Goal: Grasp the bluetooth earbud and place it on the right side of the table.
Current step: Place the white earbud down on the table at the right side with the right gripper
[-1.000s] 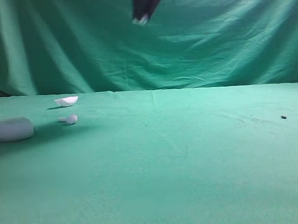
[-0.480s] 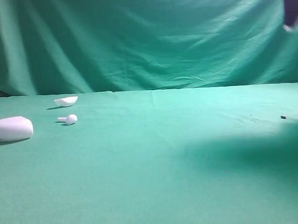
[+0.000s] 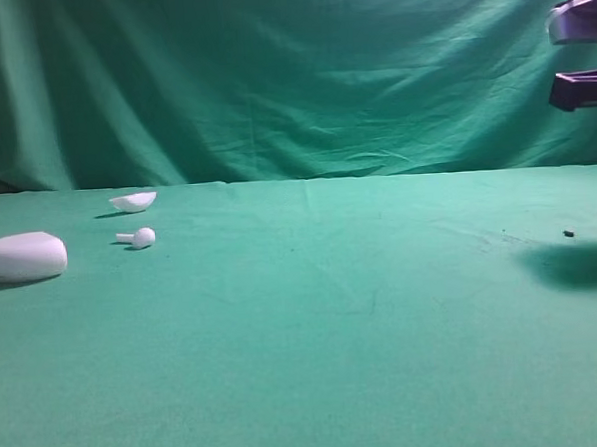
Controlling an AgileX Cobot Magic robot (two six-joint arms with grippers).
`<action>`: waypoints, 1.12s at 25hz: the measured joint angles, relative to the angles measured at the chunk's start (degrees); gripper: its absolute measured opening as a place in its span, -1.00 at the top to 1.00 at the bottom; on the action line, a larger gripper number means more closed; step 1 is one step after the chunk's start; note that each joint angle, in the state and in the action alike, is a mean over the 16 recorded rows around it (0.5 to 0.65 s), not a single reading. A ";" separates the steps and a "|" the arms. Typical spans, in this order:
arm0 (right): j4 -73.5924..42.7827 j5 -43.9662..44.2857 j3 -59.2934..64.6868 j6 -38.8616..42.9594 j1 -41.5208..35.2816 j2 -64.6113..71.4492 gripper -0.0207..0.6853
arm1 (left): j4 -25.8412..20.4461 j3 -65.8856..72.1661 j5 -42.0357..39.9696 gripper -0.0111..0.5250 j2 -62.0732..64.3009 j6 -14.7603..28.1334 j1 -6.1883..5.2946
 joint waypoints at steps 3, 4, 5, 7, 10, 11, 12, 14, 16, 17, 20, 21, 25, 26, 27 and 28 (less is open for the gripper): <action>-0.06 -2.61 1.18 0.01 0.00 1.07 0.71 | 0.00 0.00 0.00 0.96 0.00 0.00 0.00; -0.10 -3.23 1.31 0.01 0.00 1.39 0.69 | 0.00 0.00 0.00 0.96 0.00 0.00 0.00; -0.15 -3.73 1.37 0.01 0.00 1.70 0.67 | 0.00 0.00 0.00 0.96 0.00 0.00 0.00; -0.27 -4.56 1.41 0.02 0.00 2.22 0.59 | 0.00 0.00 0.00 0.96 0.00 0.00 0.00; -0.45 -5.45 1.39 0.05 -0.02 2.83 0.42 | 0.00 0.00 0.00 0.96 0.00 0.00 0.00; -0.50 -5.61 1.34 0.06 -0.02 2.99 0.37 | 0.00 0.00 0.00 0.96 0.00 0.00 0.00; -0.53 -5.68 1.26 0.08 -0.03 3.11 0.31 | 0.00 0.00 0.00 0.96 0.00 0.00 0.00; -0.53 -5.48 0.94 0.12 -0.04 3.14 0.19 | 0.00 0.00 0.00 0.96 0.00 0.00 0.00; -0.47 -4.90 0.38 0.20 -0.05 2.80 0.07 | 0.00 0.00 0.00 0.96 0.00 0.00 0.00; -0.43 -4.49 0.00 0.25 -0.05 2.45 0.00 | 0.00 0.00 0.00 0.96 0.00 0.00 0.00; -0.23 -2.80 -1.48 0.43 -0.07 0.58 -0.16 | 0.00 0.00 0.00 0.96 0.00 0.00 0.00; -0.09 -2.10 -2.06 0.49 -0.07 -0.33 -0.19 | 0.00 0.00 0.00 0.96 0.00 0.00 0.00; 0.98 1.32 -4.53 0.75 -0.08 -5.69 -0.25 | 0.00 0.00 0.00 0.96 0.00 0.00 0.00; 1.31 2.33 -5.13 0.81 -0.08 -7.46 -0.23 | 0.00 0.00 0.00 0.96 0.00 0.00 0.00; 1.64 3.35 -5.71 0.87 -0.08 -9.41 -0.21 | 0.00 0.00 0.00 0.96 0.00 0.00 0.00; 1.97 4.38 -6.25 0.91 -0.08 -11.53 -0.17 | 0.00 0.00 0.00 0.96 0.00 0.00 0.00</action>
